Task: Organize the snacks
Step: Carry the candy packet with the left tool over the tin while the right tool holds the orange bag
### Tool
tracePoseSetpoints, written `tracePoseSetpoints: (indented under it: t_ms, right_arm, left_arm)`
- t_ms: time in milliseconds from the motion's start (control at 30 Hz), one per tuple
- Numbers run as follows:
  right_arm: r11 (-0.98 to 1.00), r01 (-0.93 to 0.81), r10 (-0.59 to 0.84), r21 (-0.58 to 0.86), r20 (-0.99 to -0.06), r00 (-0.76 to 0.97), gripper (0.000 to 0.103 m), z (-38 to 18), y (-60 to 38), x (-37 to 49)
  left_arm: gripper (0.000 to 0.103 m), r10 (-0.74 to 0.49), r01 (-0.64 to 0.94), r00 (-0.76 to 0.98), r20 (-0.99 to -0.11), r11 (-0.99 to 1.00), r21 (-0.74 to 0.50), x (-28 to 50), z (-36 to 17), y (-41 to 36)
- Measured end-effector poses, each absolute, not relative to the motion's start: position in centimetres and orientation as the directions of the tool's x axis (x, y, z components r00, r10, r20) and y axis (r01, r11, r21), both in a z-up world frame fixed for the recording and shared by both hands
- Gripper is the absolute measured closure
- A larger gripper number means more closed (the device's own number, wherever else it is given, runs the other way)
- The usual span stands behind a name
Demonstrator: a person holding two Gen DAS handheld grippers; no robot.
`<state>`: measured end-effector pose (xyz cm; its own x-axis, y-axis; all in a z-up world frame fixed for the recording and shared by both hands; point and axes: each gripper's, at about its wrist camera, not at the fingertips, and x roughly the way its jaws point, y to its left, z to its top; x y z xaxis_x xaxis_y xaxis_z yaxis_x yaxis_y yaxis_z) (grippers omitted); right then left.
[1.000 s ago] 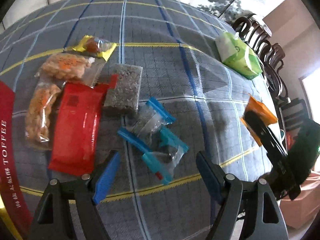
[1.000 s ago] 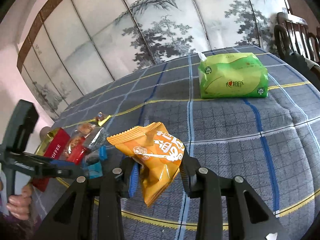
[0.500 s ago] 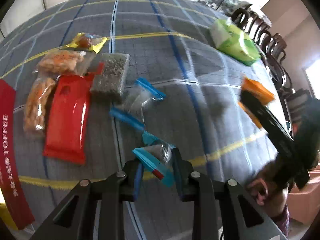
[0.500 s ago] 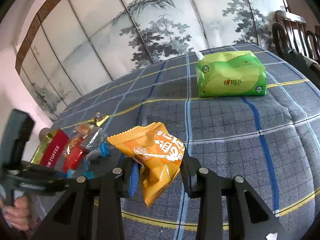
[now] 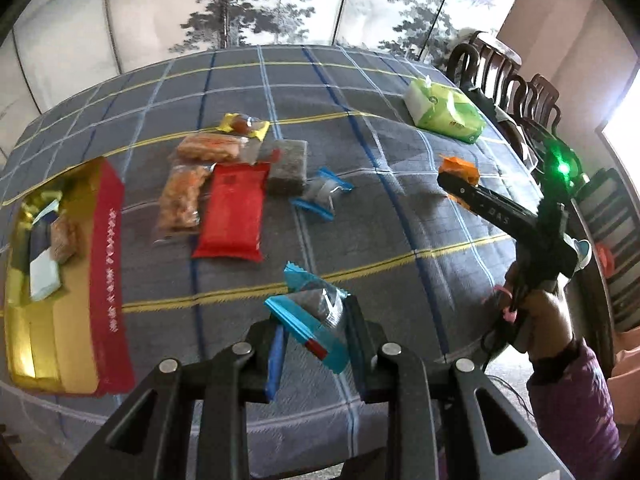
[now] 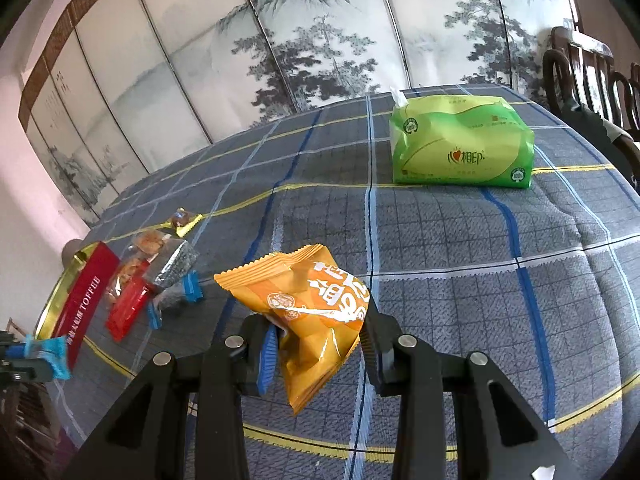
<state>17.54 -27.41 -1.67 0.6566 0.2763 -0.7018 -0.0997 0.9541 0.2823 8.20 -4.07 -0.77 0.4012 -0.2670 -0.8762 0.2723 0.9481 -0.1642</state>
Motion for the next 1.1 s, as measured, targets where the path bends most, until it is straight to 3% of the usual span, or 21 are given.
tracePoseSetpoints:
  t_ms: [733, 1100]
  right_arm:
    - [0.973, -0.088, 0.221, 0.214, -0.746, 0.628, 0.069, -2.1, -26.1, 18.2]
    - [0.977, -0.091, 0.207, 0.193, -0.755, 0.622, 0.069, -2.2, -25.5, 18.2]
  left_arm:
    - [0.076, -0.164, 0.12, 0.514, -0.842, 0.986, -0.119, 6.3, 1.5, 4.6]
    - [0.075, -0.058, 0.005, 0.539, -0.84, 0.998, -0.065, 10.1, 1.2, 12.2]
